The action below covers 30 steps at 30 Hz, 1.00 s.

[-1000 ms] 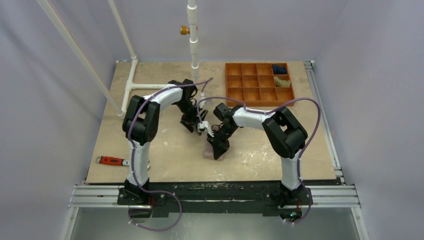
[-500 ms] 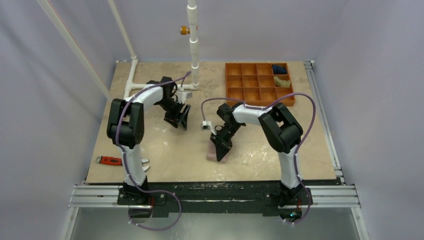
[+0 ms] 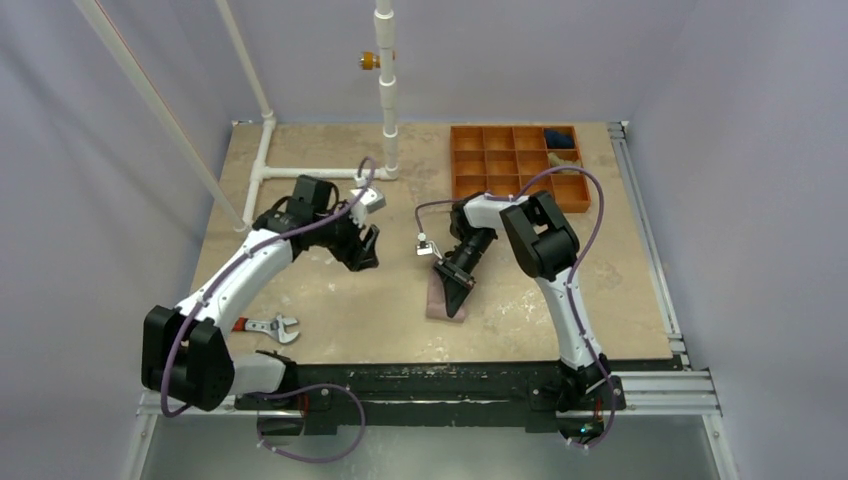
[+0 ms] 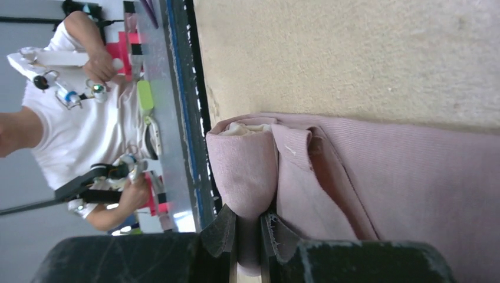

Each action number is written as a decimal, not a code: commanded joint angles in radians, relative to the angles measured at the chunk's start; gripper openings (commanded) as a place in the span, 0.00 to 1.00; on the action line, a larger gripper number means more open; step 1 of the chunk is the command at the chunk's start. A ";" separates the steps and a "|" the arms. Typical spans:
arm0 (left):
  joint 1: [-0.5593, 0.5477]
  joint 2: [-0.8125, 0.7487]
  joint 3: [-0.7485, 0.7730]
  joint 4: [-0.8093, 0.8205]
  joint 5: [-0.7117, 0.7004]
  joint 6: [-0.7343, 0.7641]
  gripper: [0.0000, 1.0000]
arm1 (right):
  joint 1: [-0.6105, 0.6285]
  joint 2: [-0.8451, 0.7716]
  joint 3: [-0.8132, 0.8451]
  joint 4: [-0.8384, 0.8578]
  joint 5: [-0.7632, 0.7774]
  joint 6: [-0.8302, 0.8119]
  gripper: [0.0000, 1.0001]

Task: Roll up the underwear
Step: Roll the underwear to the center of the board.

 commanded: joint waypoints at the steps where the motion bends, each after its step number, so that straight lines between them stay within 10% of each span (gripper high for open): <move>1: -0.198 -0.064 -0.072 0.132 0.013 0.130 0.63 | -0.001 0.077 0.037 0.011 0.172 -0.144 0.00; 13: -0.653 0.123 -0.067 0.328 -0.290 0.271 0.64 | 0.000 0.146 0.104 0.006 0.157 -0.131 0.00; 30: -0.819 0.350 -0.065 0.472 -0.457 0.304 0.62 | -0.001 0.160 0.099 0.017 0.160 -0.126 0.00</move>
